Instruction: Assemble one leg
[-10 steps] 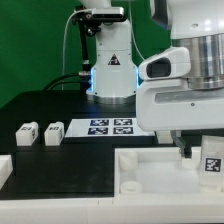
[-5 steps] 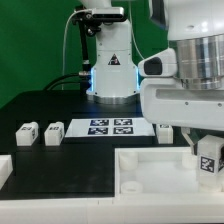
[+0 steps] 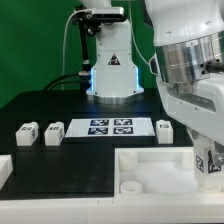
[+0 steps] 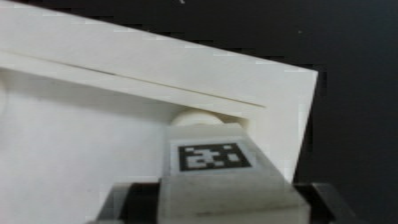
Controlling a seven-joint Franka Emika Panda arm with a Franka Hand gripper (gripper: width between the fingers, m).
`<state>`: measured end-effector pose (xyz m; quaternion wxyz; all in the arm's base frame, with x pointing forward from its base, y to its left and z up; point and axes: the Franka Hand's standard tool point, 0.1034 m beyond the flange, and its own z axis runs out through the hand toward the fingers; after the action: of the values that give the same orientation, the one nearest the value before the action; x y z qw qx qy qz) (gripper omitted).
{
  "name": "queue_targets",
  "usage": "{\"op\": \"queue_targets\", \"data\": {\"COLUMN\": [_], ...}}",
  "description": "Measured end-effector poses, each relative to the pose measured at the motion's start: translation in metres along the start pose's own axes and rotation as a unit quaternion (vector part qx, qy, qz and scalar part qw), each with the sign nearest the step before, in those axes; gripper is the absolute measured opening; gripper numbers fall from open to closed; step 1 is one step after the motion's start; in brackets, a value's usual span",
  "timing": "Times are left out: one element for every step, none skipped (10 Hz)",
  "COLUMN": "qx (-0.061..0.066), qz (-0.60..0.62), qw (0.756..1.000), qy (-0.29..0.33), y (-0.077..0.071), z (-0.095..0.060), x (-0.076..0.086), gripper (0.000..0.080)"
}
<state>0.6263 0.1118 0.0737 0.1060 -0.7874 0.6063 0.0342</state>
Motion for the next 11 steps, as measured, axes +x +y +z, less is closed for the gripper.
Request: {"op": "queue_targets", "data": {"qx": [0.000, -0.003, -0.012, -0.019, -0.021, -0.023, -0.025, -0.028, -0.040, -0.047, -0.049], "qz": [-0.011, -0.050, -0.152, -0.250, -0.320, -0.359, -0.404, -0.464, -0.538, -0.615, -0.665], "qw": [1.000, 0.999, 0.988, 0.968, 0.947, 0.933, 0.914, 0.885, 0.841, 0.786, 0.744], "qy": [0.000, 0.004, 0.017, 0.028, 0.028, 0.027, 0.027, 0.027, 0.033, 0.033, 0.031], "y": [0.000, 0.000, 0.000, -0.002, -0.002, -0.001, -0.001, -0.001, 0.000, -0.001, -0.002], "z": [0.000, 0.000, 0.001, 0.000, 0.000, 0.000, 0.001, 0.001, 0.001, 0.000, 0.000], "x": [0.000, -0.001, -0.007, -0.015, -0.016, -0.013, -0.012, -0.011, -0.011, -0.007, -0.001], "gripper": [0.0297, 0.0297, 0.0395, 0.0395, 0.0565, 0.0632, 0.0645, 0.0645, 0.0645, 0.0649, 0.0649]}}
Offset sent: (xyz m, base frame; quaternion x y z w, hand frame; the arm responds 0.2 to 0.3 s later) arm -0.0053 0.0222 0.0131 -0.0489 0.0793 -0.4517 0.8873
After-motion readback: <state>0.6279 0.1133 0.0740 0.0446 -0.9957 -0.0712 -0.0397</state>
